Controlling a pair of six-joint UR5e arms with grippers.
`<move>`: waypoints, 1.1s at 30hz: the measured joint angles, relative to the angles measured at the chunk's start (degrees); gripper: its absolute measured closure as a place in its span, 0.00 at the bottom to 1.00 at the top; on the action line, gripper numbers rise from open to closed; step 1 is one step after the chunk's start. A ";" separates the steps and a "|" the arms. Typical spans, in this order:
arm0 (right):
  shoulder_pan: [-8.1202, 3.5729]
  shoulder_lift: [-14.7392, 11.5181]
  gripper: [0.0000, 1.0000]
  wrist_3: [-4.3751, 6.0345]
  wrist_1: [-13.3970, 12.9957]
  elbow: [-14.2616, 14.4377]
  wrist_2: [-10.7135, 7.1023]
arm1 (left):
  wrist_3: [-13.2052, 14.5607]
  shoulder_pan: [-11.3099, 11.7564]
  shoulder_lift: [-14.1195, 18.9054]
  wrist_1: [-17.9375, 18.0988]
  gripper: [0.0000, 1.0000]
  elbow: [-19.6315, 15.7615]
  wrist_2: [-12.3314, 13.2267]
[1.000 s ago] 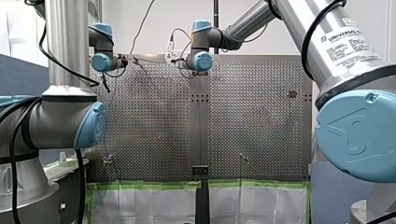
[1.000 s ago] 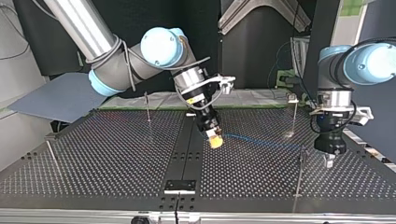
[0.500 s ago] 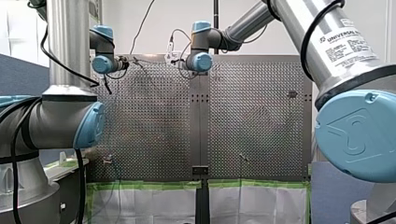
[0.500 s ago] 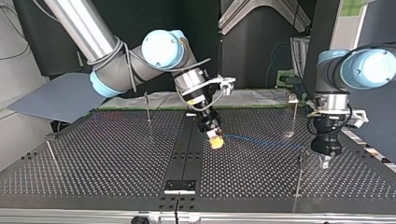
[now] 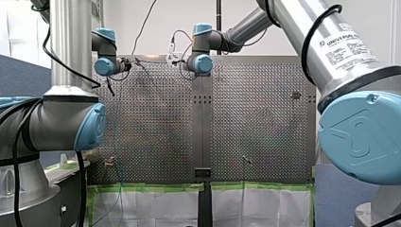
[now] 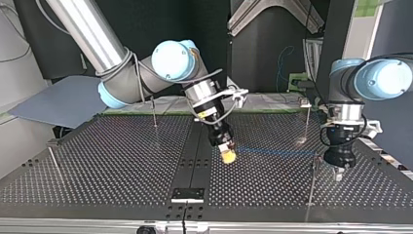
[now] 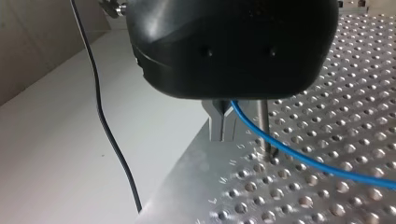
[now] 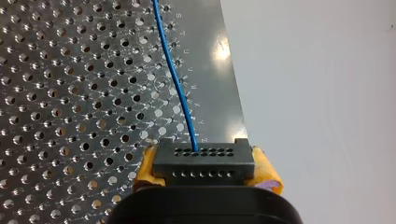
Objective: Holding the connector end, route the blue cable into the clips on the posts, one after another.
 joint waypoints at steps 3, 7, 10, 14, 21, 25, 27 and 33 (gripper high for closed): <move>-0.27 0.53 1.00 0.11 0.02 -0.41 -0.05 | -0.08 0.08 -0.24 0.08 0.99 0.00 0.06; -0.61 1.03 1.00 0.17 0.04 -0.80 -0.06 | -0.46 0.27 -0.32 0.50 0.99 0.02 0.15; -0.77 1.55 1.00 0.21 0.07 -1.20 -0.07 | -0.91 0.29 -0.32 0.97 0.99 0.03 0.22; -0.86 1.95 1.00 0.24 0.10 -1.57 -0.11 | -1.25 0.37 -0.34 1.38 0.99 0.02 0.24; -0.91 2.10 1.00 0.24 0.19 -2.23 -0.33 | -2.36 0.54 -0.38 2.60 0.99 0.03 0.23; -1.05 2.18 1.00 0.59 0.17 -2.67 -0.57 | -2.61 0.56 -0.58 3.00 0.99 0.03 0.07; -1.19 2.21 1.00 0.80 0.15 -2.78 -0.73 | -2.67 0.54 -0.99 3.10 0.99 0.03 0.03; -1.62 2.31 1.00 1.27 0.20 -2.86 -1.31 | -2.05 0.00 -1.81 3.12 0.99 0.03 -0.57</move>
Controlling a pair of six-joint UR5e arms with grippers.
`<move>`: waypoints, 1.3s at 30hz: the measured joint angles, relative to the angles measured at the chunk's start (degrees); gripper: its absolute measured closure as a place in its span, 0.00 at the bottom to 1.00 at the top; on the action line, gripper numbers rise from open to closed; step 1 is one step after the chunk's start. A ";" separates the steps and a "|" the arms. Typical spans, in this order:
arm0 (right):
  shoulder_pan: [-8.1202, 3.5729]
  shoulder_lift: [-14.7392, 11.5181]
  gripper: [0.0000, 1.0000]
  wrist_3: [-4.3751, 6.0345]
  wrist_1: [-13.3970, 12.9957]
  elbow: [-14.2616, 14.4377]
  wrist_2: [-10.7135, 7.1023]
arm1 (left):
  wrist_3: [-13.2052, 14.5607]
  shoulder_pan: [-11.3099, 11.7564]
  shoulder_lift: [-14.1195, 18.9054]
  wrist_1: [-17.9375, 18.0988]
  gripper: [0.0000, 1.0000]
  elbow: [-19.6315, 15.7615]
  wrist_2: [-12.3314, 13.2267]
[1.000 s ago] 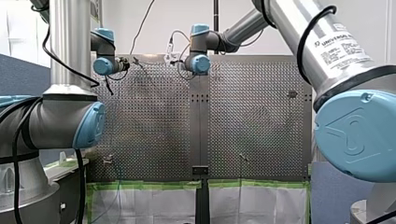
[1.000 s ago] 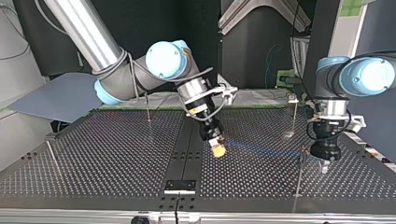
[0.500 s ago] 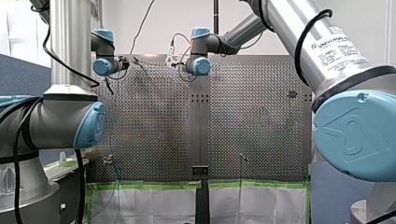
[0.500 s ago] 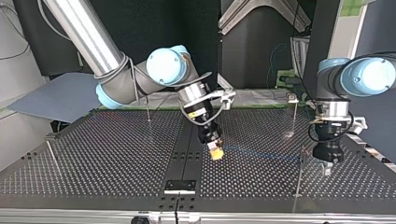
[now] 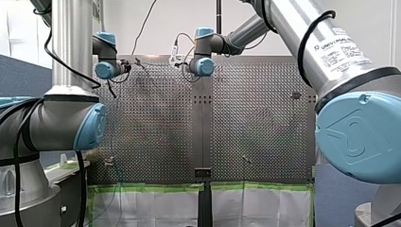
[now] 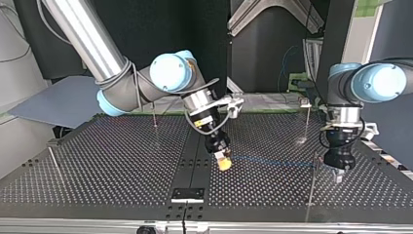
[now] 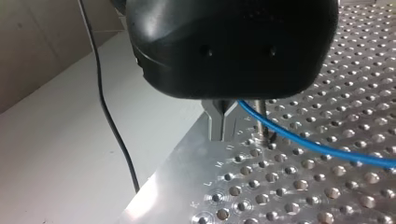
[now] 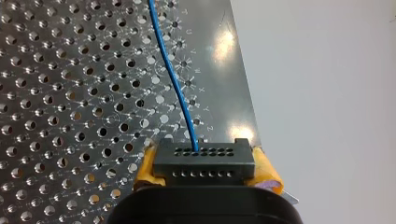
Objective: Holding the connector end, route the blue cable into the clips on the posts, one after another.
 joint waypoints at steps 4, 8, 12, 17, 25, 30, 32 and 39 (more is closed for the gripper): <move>-0.08 0.01 1.00 0.08 0.03 -0.02 -0.42 | 0.64 -0.16 -0.06 -0.18 0.99 -0.01 -0.46; -0.09 0.06 1.00 0.10 0.32 -0.02 -0.65 | 1.64 -0.20 -0.07 -0.54 0.99 0.00 -0.65; -0.11 0.12 1.00 0.11 0.68 -0.02 -0.70 | 2.86 -0.21 0.01 -0.81 0.62 0.00 -1.30; -0.11 0.18 1.00 0.11 0.96 -0.02 -0.71 | 5.01 0.03 1.12 -1.36 0.10 0.01 -3.42; -0.13 0.20 1.00 0.11 1.64 -0.02 -0.71 | 5.17 0.02 2.32 -2.33 0.00 0.01 -5.55; -0.15 0.20 1.00 0.11 1.69 -0.02 -0.71 | 5.49 -0.61 2.69 -4.33 0.00 0.00 -4.96; -0.16 0.20 1.00 0.11 1.77 -0.02 -0.71 | 6.14 -0.82 2.92 -5.27 0.00 0.00 -4.86; -0.18 0.20 1.00 0.11 2.02 -0.02 -0.70 | 8.74 -1.51 3.54 -8.72 0.00 -0.02 -6.34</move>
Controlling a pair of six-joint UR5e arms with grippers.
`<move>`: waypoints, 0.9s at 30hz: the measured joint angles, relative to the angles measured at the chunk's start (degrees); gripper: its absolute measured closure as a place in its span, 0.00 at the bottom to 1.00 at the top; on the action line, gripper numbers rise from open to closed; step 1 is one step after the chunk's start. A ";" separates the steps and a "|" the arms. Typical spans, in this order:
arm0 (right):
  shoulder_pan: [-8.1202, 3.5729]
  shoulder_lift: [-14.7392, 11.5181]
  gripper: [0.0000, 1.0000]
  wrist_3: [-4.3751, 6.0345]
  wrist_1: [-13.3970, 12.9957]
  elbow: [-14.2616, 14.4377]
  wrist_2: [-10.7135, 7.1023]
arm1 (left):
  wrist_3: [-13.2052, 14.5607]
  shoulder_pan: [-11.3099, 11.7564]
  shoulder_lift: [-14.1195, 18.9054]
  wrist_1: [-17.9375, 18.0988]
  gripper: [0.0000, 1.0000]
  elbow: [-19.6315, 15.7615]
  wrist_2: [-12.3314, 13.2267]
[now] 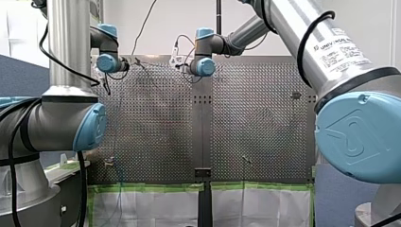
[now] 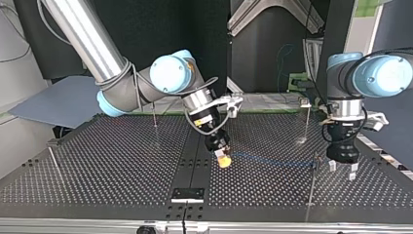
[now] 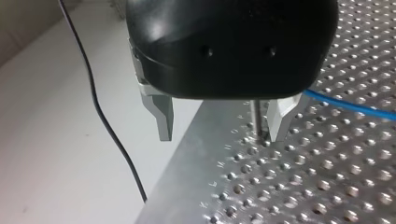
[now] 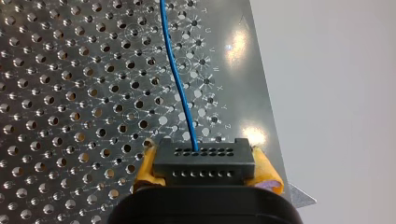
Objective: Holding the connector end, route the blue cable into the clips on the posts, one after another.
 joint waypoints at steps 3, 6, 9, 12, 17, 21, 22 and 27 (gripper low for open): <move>0.00 0.00 1.00 -0.01 0.03 0.00 0.00 | 1.39 -0.32 0.07 -1.50 0.00 -0.24 -1.31; 0.00 0.00 1.00 0.00 0.07 0.01 0.00 | 2.58 -0.61 0.80 -3.13 0.00 -1.21 -2.03; 0.00 -0.03 1.00 -0.01 0.14 0.01 0.02 | 2.69 -0.76 2.31 -4.97 0.00 -2.62 -2.27; -0.04 -0.03 1.00 -0.01 0.22 0.02 0.06 | 2.63 -1.00 3.74 -6.82 0.00 -3.30 -2.35; -0.06 -0.02 1.00 0.00 0.33 0.01 0.08 | 2.58 -1.89 5.77 -9.58 0.00 -3.61 -2.54; -0.03 -0.01 1.00 -0.01 0.59 0.01 0.10 | 2.48 -2.88 6.77 -11.82 0.00 -3.72 -2.61; -0.02 -0.01 1.00 -0.01 0.64 0.01 0.12 | 2.50 -3.15 6.90 -12.36 0.00 -3.72 -2.62; -0.01 0.00 1.00 -0.02 0.77 0.01 0.21 | 2.71 -4.74 7.90 -15.21 0.00 -3.74 -3.34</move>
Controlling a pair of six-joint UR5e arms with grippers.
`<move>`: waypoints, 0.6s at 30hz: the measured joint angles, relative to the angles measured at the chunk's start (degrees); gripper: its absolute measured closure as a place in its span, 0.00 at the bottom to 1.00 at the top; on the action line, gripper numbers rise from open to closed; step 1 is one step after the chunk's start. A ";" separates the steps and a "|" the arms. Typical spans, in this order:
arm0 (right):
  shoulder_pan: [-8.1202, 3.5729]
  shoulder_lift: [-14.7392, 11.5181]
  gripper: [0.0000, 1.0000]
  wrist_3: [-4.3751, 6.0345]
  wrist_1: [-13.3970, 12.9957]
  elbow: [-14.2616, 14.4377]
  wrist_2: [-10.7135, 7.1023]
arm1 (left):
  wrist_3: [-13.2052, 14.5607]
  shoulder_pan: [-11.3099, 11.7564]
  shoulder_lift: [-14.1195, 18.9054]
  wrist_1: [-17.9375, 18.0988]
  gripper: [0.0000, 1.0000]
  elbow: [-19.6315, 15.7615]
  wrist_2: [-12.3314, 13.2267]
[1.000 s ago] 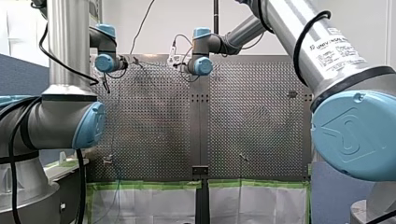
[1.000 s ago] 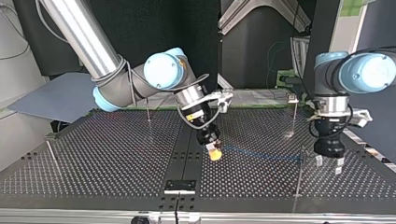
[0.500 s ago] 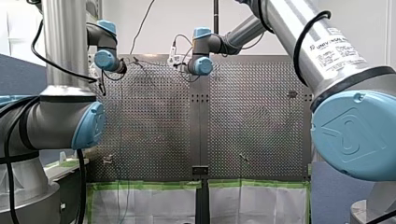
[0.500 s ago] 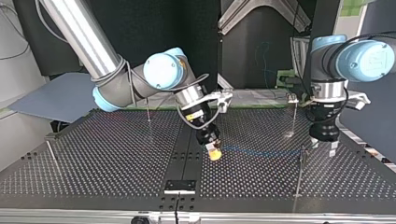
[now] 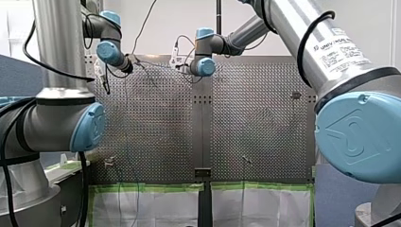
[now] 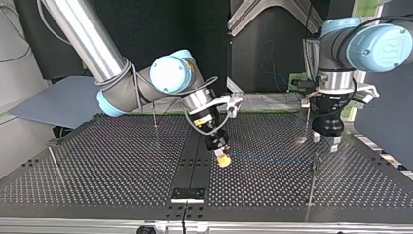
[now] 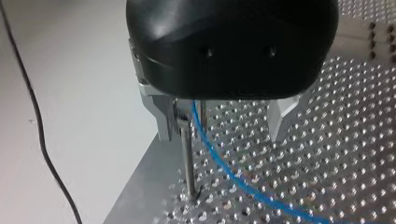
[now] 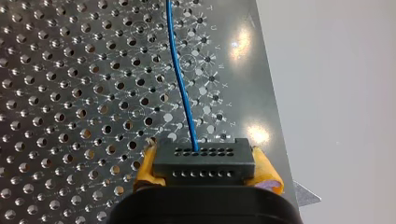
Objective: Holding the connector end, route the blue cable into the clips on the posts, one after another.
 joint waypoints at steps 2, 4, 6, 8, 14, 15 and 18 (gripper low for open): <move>0.00 0.00 1.00 0.00 0.06 0.00 0.03 | 0.05 -0.44 0.83 -1.12 0.00 -0.01 -0.37; 0.00 0.00 1.00 -0.02 0.13 0.00 0.04 | 0.15 -0.74 1.47 -2.03 0.00 -0.01 -0.55; -0.01 0.00 1.00 0.00 0.17 0.01 0.05 | 0.38 -1.03 1.97 -3.14 0.00 -0.01 -0.65; -0.01 0.00 1.00 0.00 0.19 0.00 0.05 | 0.75 -1.26 2.26 -4.24 0.00 -0.01 -0.69; -0.01 0.00 1.00 0.01 0.37 0.01 0.05 | 2.27 -2.01 2.45 -3.74 0.00 -0.01 -0.14; 0.00 0.00 1.00 0.01 0.41 0.01 0.05 | 2.67 -2.13 2.46 -3.39 0.00 -0.01 0.13; 0.00 0.00 1.00 0.01 0.51 0.00 0.05 | 4.14 -2.37 2.49 -1.99 0.00 -0.01 0.75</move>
